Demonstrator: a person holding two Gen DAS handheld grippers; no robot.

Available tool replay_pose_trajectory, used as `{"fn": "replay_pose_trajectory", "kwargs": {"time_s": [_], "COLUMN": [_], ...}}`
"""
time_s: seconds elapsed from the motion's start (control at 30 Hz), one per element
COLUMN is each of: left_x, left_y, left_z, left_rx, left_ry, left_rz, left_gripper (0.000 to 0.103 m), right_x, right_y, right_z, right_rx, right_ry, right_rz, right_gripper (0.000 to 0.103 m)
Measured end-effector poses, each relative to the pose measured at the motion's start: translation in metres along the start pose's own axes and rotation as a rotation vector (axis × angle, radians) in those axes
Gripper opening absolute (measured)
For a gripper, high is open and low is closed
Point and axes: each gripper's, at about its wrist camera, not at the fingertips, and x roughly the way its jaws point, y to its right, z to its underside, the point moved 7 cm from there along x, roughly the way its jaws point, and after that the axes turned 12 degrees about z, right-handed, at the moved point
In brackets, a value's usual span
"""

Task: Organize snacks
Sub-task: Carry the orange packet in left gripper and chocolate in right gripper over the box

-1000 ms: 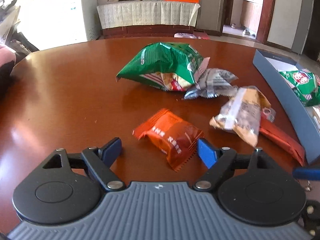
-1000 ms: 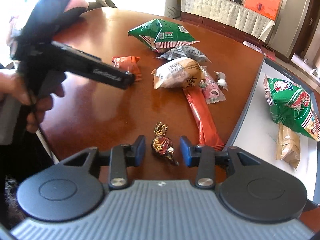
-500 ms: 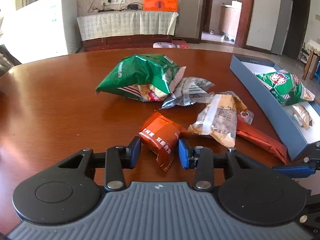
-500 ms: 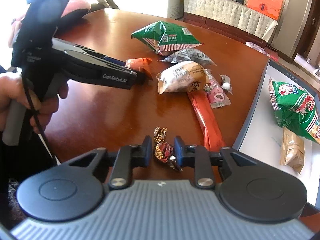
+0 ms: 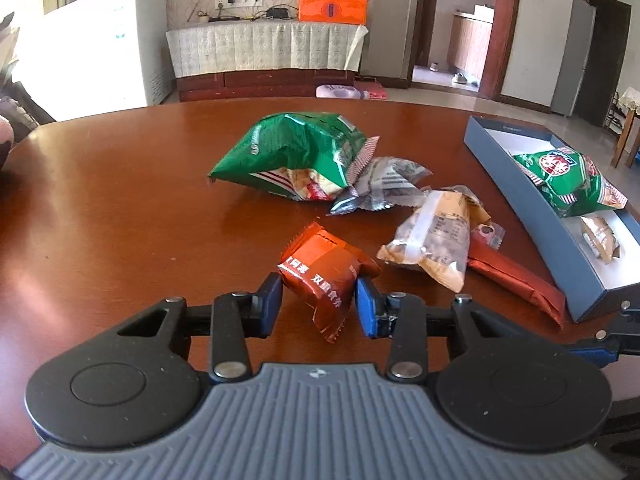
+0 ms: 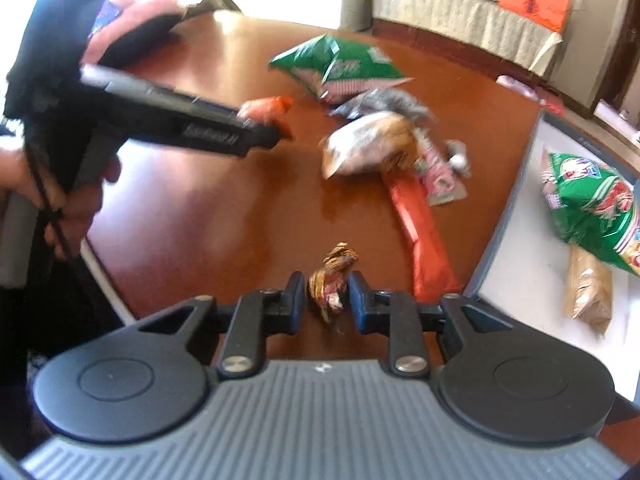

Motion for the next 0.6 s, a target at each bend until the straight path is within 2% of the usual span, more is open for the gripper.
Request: {"fn": "replay_pose_trajectory", "kwargs": {"time_s": [0.17,0.6], "left_x": [0.003,0.004], "left_y": [0.004,0.002], "left_z": [0.003,0.001], "left_rx": [0.019,0.018], "left_ry": [-0.015,-0.004], "left_rz": [0.004,0.021], "left_gripper": [0.045,0.045], "right_x": [0.003,-0.002], "right_y": [0.011,0.01], "right_z": [0.0,0.0], "right_rx": [0.029,0.012], "right_ry": [-0.005,0.014], "right_rz": [0.041,0.057], "right_gripper": [0.027,0.025]}}
